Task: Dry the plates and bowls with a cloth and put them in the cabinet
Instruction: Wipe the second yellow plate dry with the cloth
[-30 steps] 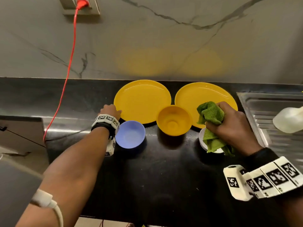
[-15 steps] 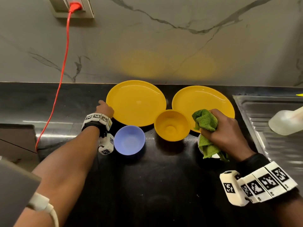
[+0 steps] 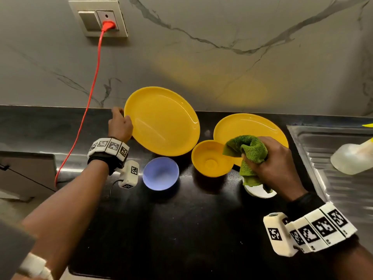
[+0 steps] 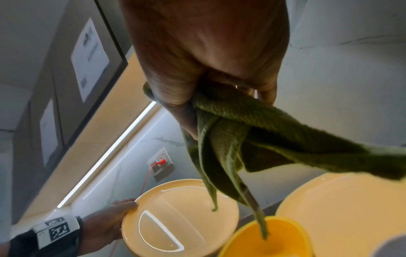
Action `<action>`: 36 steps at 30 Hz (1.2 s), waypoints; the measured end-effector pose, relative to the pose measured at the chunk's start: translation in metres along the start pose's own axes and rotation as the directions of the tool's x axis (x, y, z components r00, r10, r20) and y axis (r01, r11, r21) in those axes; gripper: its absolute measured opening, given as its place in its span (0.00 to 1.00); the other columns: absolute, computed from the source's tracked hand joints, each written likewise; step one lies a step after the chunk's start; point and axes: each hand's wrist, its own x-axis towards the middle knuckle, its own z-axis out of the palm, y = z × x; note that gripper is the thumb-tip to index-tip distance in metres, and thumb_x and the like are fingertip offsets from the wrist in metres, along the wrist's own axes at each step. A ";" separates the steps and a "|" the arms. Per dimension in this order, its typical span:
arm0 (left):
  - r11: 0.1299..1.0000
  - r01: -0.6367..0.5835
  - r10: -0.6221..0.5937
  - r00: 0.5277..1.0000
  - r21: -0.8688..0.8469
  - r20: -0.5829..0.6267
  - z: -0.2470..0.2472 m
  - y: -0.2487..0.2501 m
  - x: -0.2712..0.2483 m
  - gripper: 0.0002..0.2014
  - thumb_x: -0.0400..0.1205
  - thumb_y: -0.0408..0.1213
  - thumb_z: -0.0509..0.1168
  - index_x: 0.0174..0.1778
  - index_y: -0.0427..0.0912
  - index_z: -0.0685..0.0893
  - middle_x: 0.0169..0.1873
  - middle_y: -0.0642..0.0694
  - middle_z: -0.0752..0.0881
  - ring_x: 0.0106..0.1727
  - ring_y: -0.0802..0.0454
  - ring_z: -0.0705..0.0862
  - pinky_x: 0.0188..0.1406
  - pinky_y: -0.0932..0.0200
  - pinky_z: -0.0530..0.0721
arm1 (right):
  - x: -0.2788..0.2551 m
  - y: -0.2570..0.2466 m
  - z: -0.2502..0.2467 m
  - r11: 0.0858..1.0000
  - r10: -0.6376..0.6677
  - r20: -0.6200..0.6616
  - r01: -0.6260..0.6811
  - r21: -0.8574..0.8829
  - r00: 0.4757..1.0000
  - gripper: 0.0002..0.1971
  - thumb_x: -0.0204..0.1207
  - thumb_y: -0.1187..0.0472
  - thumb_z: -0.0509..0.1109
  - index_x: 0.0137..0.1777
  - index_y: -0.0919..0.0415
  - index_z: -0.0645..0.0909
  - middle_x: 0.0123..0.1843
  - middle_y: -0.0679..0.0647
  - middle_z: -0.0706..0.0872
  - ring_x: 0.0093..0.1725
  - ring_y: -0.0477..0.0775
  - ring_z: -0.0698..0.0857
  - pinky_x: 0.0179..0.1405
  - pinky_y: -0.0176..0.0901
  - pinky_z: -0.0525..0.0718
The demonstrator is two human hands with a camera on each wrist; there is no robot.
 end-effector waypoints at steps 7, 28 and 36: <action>0.962 -0.188 0.165 0.978 -0.199 -0.128 -0.041 0.020 -0.065 0.27 0.85 0.33 0.61 0.82 0.44 0.67 0.39 0.54 0.81 0.44 0.53 0.84 0.47 0.53 0.86 | -0.018 -0.045 -0.019 0.986 -0.079 -0.180 0.104 0.130 0.980 0.11 0.74 0.63 0.79 0.53 0.49 0.85 0.39 0.39 0.85 0.40 0.42 0.84 0.39 0.27 0.79; 0.646 -0.182 0.261 0.965 -0.742 -0.010 -0.052 0.074 -0.229 0.18 0.89 0.36 0.59 0.73 0.35 0.79 0.54 0.36 0.89 0.50 0.44 0.90 0.44 0.56 0.88 | -0.090 -0.145 0.078 0.807 -0.380 0.093 0.280 0.520 0.920 0.31 0.72 0.72 0.75 0.76 0.65 0.74 0.71 0.59 0.83 0.72 0.51 0.81 0.69 0.46 0.81; 0.595 -0.060 0.260 0.958 -0.801 0.121 -0.062 0.072 -0.242 0.35 0.85 0.66 0.40 0.79 0.50 0.72 0.68 0.43 0.85 0.67 0.46 0.85 0.69 0.44 0.82 | -0.098 -0.149 0.081 0.787 -0.421 0.262 0.206 0.581 0.868 0.34 0.83 0.62 0.66 0.86 0.58 0.54 0.87 0.54 0.59 0.86 0.49 0.57 0.84 0.55 0.62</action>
